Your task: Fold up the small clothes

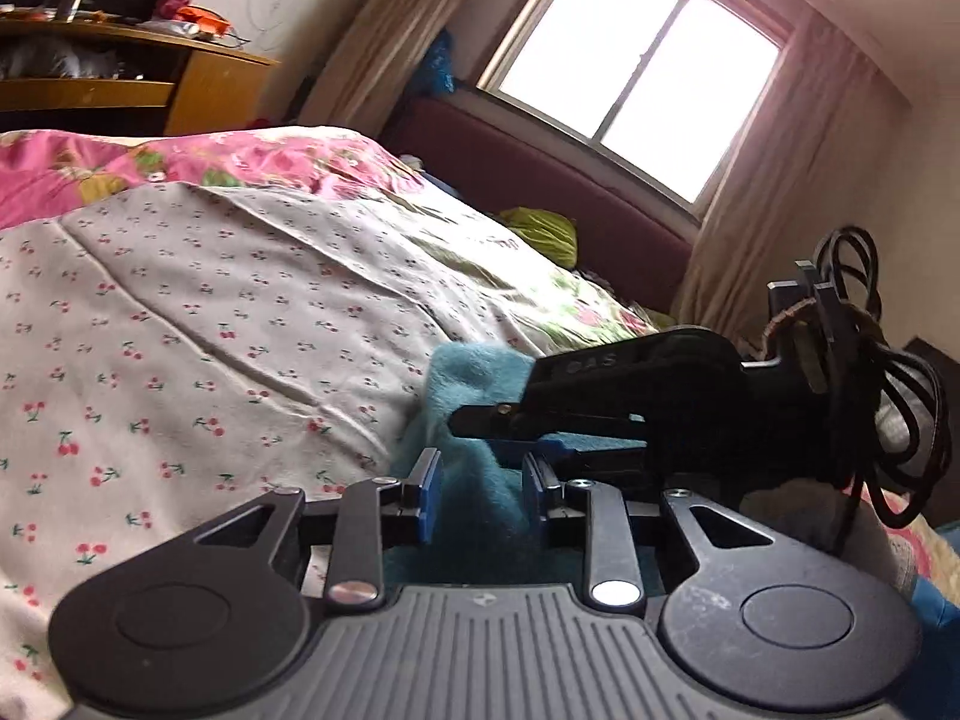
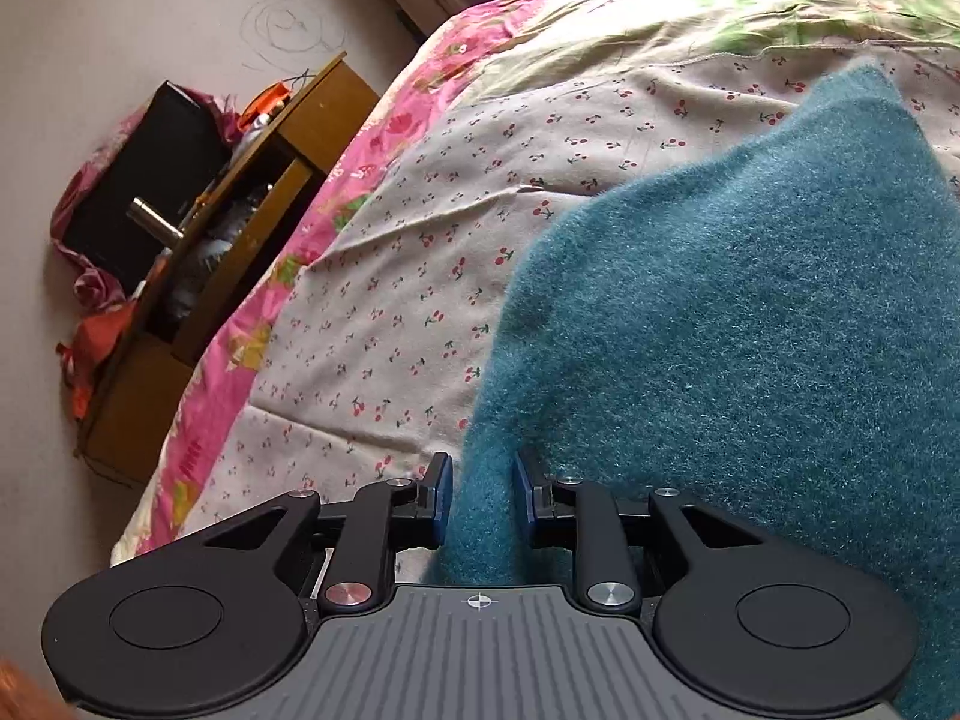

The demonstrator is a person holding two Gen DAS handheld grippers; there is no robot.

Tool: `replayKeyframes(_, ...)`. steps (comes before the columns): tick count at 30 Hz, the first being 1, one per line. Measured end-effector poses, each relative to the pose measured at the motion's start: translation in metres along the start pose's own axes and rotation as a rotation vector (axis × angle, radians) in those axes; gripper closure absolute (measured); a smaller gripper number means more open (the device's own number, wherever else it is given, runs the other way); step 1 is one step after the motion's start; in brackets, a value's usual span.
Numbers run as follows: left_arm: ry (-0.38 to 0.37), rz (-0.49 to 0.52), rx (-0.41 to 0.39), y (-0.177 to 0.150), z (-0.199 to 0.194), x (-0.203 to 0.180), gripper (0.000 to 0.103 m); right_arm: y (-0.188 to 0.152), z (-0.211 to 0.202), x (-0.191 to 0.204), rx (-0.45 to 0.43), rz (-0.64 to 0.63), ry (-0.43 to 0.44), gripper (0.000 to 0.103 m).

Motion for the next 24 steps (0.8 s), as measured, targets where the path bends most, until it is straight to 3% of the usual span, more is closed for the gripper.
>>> replayKeyframes(3,-0.099,0.040,0.065,0.000,0.018,-0.017,0.063,0.008,0.001,0.004,0.036,-0.059,0.004,0.079)
replayKeyframes(5,-0.106,0.041,0.129,-0.001,0.039,-0.017,0.059,0.012,0.003,0.007,0.052,-0.146,-0.022,0.080)
replayKeyframes(7,-0.099,-0.033,0.148,-0.001,0.051,-0.002,0.049,0.015,0.005,0.003,0.066,-0.169,-0.035,0.081)
replayKeyframes(9,-0.001,-0.108,0.171,-0.006,0.058,0.022,0.079,0.018,-0.001,-0.002,0.053,-0.163,-0.036,0.082)
replayKeyframes(10,0.025,-0.153,0.186,-0.011,0.060,0.037,0.083,0.020,-0.008,-0.004,0.017,-0.176,-0.044,0.081)
replayKeyframes(12,-0.014,-0.297,0.201,-0.016,0.062,0.061,0.083,0.020,-0.026,-0.011,-0.039,-0.192,-0.065,0.079)
replayKeyframes(13,-0.010,-0.302,0.199,-0.015,0.062,0.062,0.083,0.018,-0.037,-0.017,-0.069,-0.198,-0.080,0.079)
replayKeyframes(16,0.055,-0.165,0.195,-0.013,0.063,0.041,0.083,0.008,-0.072,-0.043,-0.156,-0.174,-0.118,0.079)
replayKeyframes(20,0.098,-0.061,0.175,-0.002,0.063,0.020,0.083,-0.010,-0.116,-0.092,-0.285,-0.074,-0.185,0.073)
replayKeyframes(24,0.163,0.039,0.212,-0.003,0.079,0.010,0.083,-0.027,-0.114,-0.127,-0.253,0.001,-0.204,0.068)
Point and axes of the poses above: each gripper's, at about its wrist camera, not at the fingertips, and z roughly the way its jaws point, x to its left, y to its top, the point moved 3 cm from there along z, roughly the way its jaws point, and after that the axes turned 10 degrees about -y, right-handed, at the moved point
